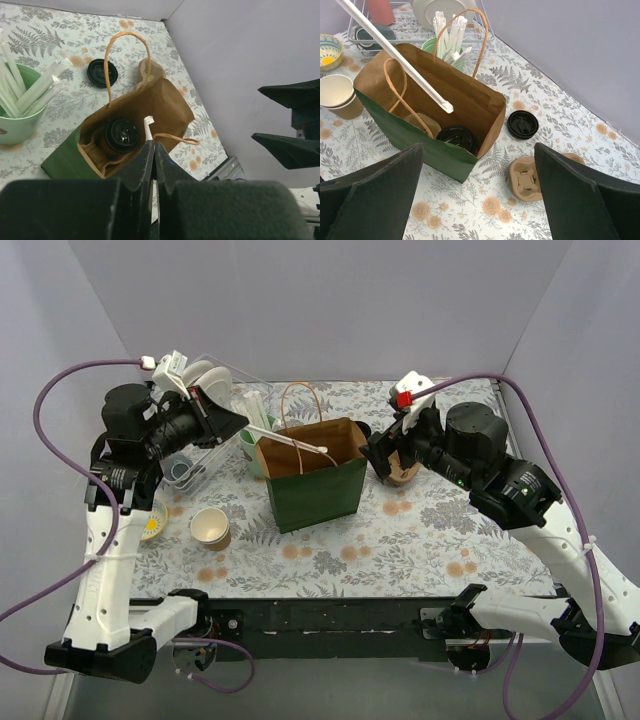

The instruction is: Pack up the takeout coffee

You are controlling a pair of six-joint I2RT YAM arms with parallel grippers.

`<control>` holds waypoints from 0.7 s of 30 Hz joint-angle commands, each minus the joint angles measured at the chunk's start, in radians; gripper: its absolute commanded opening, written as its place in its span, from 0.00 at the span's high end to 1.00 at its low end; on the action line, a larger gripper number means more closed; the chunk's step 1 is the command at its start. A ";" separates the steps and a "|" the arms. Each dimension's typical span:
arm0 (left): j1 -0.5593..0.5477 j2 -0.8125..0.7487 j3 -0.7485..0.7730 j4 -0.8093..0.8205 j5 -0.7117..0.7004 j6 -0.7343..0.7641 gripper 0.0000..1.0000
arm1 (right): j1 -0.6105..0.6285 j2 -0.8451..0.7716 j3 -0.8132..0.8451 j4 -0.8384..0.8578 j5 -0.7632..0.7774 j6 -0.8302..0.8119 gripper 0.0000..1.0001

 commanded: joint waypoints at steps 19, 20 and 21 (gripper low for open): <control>0.003 0.182 0.028 -0.031 -0.052 0.060 0.28 | -0.004 -0.086 -0.079 -0.091 0.200 0.256 0.01; 0.003 0.181 0.045 -0.050 -0.058 0.079 0.22 | -0.004 -0.076 -0.068 -0.112 0.200 0.279 0.02; 0.003 0.176 0.057 -0.056 -0.060 0.089 0.15 | -0.004 -0.060 -0.059 -0.129 0.195 0.311 0.01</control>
